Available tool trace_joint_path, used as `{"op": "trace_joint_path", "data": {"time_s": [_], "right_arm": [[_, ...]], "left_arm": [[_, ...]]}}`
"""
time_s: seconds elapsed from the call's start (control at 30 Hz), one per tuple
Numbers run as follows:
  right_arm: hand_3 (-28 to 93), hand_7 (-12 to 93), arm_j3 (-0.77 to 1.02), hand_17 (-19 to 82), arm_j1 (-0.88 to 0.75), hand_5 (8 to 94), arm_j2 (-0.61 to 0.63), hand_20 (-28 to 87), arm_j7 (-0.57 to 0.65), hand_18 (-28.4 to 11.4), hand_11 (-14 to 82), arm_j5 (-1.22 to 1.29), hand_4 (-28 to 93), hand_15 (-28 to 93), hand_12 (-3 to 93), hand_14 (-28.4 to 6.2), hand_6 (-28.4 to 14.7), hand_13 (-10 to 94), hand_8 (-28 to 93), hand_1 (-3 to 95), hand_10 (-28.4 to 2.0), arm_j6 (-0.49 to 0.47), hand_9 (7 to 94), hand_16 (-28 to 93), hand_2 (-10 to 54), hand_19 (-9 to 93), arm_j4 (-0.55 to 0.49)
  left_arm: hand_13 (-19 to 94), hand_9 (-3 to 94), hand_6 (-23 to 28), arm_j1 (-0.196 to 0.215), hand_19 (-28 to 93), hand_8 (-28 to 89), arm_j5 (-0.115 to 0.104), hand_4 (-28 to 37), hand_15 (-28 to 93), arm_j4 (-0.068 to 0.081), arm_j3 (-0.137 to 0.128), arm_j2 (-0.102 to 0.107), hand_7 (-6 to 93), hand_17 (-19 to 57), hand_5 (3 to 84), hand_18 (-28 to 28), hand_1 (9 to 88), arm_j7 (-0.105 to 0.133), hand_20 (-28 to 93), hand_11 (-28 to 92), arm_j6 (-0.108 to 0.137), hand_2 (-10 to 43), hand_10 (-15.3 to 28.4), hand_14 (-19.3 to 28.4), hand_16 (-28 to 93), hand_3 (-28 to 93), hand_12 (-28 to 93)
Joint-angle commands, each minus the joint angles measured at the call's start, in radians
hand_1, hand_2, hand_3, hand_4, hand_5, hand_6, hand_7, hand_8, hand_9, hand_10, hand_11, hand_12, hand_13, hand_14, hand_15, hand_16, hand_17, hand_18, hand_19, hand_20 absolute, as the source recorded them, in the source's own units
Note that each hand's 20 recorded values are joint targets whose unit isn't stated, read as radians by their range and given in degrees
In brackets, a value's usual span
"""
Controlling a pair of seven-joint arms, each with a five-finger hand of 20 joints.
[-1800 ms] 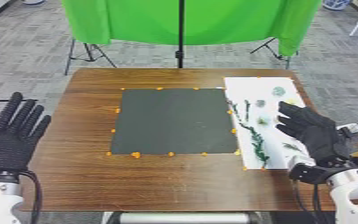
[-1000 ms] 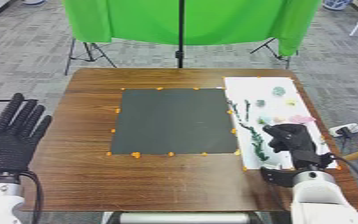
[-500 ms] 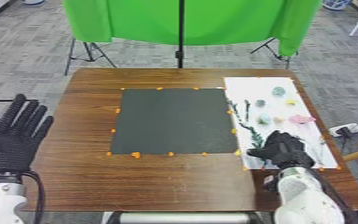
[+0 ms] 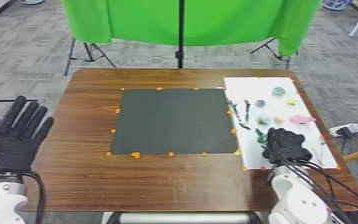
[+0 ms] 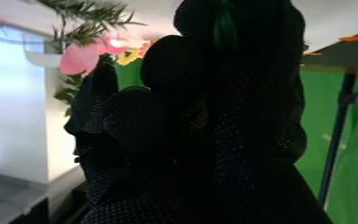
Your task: Arrange flowers
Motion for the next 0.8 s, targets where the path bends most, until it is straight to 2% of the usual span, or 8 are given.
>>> {"op": "trace_joint_path", "data": {"time_s": [0.03,0.17,0.27,0.37,0.47,0.57,0.67,0.8], "right_arm": [[-28,25,-0.011,33,-0.030,87.9,0.008,46,0.068,-28.2,40.6,0.196,46,76,48.6,-17.7,-3.4,69,21,92.7,-15.5,0.195,84.2,39,-9.5,83,-0.193],[-28,25,-0.050,33,0.052,87.8,-0.014,46,0.092,-28.3,42.0,0.398,49,76,48.1,-17.6,-3.6,69,22,91.9,-15.5,0.235,84.0,39,-9.5,83,-0.251],[-28,25,-0.113,33,0.161,87.5,-0.081,46,0.125,-28.3,43.0,0.598,49,77,48.2,-17.8,-3.5,69,23,91.5,-15.4,0.219,83.5,39,-9.5,84,-0.243],[-28,26,-0.229,33,0.289,87.1,-0.147,46,0.126,-28.4,43.5,0.596,50,77,48.2,-18.0,-3.6,69,24,91.4,-15.2,0.227,83.1,39,-9.5,84,-0.137],[-28,27,-0.329,33,0.403,86.3,-0.212,46,0.115,-28.4,44.9,0.589,50,77,48.5,-17.8,-3.6,69,23,91.2,-15.1,0.223,82.2,39,-9.5,84,-0.018],[-28,30,-0.406,33,0.498,84.3,-0.268,46,0.114,-28.4,47.2,0.598,52,78,48.0,-17.7,-3.4,68,22,90.2,-15.2,0.187,80.5,39,-9.5,84,0.085],[-28,33,-0.458,33,0.558,82.9,-0.325,46,0.111,-28.4,48.4,0.579,53,79,47.8,-17.6,-3.5,68,22,89.4,-15.3,0.108,79.6,39,-9.5,85,0.167],[-28,36,-0.514,32,0.603,81.0,-0.388,45,0.109,-28.4,50.0,0.530,54,79,48.2,-17.8,-3.1,68,21,88.8,-15.3,0.072,78.8,38,-9.5,85,0.268]], "left_arm": [[25,33.3,8.2,0.032,24,-9,-0.030,-28.3,6,0.001,-0.005,-0.004,6.8,-6.7,39.7,12.4,23.1,0.013,10,11,0.003,12.2,13.5,11.4,0,72,8],[25,33.3,8.1,0.034,25,-9,-0.051,-28.3,7,0.000,0.000,0.004,6.9,-6.8,39.7,12.4,23.2,0.020,9,11,0.009,12.1,13.5,11.4,-1,72,8],[25,33.4,8.1,0.043,24,-9,-0.038,-28.3,7,-0.006,-0.002,0.011,6.9,-6.6,39.7,12.2,23.2,0.018,9,11,0.010,12.1,13.4,11.3,-1,72,8],[25,33.5,8.2,0.032,24,-9,-0.046,-28.3,7,-0.002,0.009,0.017,7.0,-6.5,39.7,12.1,23.2,0.025,9,11,0.013,12.1,13.4,11.3,-1,72,8],[25,33.5,8.2,0.029,23,-9,-0.046,-28.3,7,-0.008,0.019,0.029,7.0,-6.4,39.9,12.1,23.2,0.028,9,11,0.029,12.1,13.4,11.2,-1,72,8],[26,33.8,8.4,0.025,24,-9,-0.023,-28.3,7,-0.008,0.031,0.036,7.2,-6.4,40.2,12.1,23.4,0.027,10,12,0.045,12.1,13.5,11.3,-1,72,8],[26,33.9,8.5,0.018,24,-9,-0.040,-28.3,7,-0.010,0.042,0.048,7.3,-6.6,40.4,12.2,23.6,0.035,10,12,0.062,12.1,13.5,11.3,-1,72,8],[26,34.2,8.7,-0.004,25,-9,-0.051,-28.3,8,-0.008,0.066,0.070,7.5,-6.5,40.8,12.2,23.4,0.050,10,12,0.084,12.0,13.8,11.6,0,73,8]]}}
